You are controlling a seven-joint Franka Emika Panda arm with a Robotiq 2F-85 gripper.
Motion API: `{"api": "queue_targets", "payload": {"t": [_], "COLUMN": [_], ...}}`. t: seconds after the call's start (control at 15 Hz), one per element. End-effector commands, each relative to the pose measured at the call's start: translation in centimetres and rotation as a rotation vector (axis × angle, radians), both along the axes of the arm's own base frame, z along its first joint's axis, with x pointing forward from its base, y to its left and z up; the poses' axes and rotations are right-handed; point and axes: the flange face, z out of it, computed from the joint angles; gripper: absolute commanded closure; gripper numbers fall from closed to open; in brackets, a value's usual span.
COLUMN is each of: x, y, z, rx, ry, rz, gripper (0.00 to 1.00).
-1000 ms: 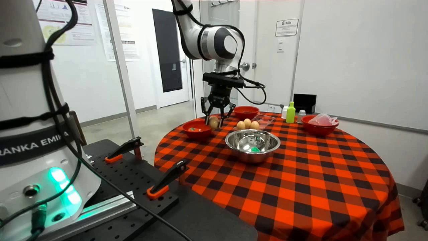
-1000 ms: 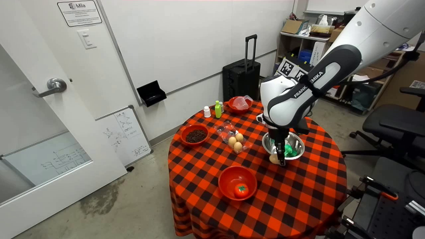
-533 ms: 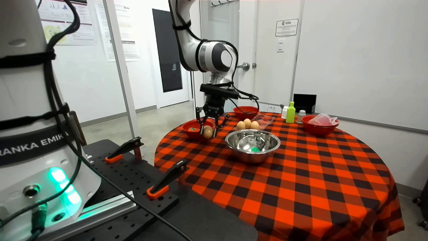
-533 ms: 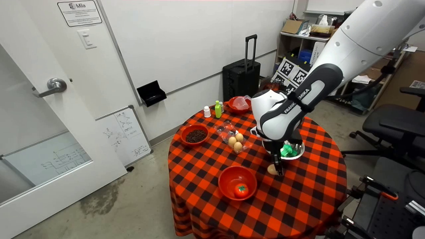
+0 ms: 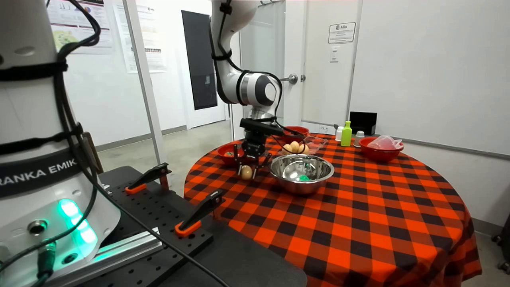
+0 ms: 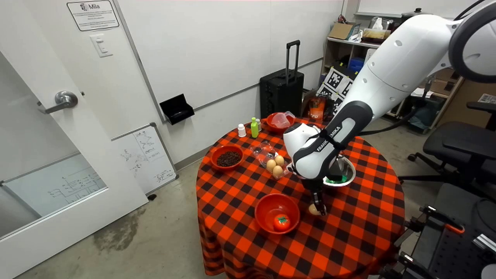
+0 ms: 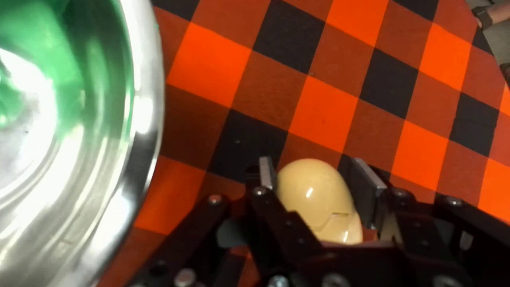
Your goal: Remove the egg and broccoli from the silver basin and place them on the table
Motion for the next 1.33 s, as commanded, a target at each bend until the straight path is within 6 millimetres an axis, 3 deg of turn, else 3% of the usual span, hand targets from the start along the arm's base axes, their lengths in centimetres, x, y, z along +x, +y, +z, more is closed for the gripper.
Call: {"api": "queue_targets", "payload": {"t": [0.0,0.07,0.2,0.4,0.87,1.27], "x": [0.9,1.1,1.4,1.6,1.9,2.5], "y": [0.0,-0.1,-0.3,-0.8,-1.5,-1.0], "z": [-1.3,-1.1,-1.2,-1.4,-0.7,2.6], "rx": [-0.041,-0.042,-0.047,-0.049,-0.05,-0.03], "ry": [0.039,0.041,0.044,0.044,0.031,-0.016], "rz": [0.001,-0.002,-0.006,-0.016,-0.026,-0.019], "gripper": [0.74,0.27,0.2,0.0,0.0,0.0]}}
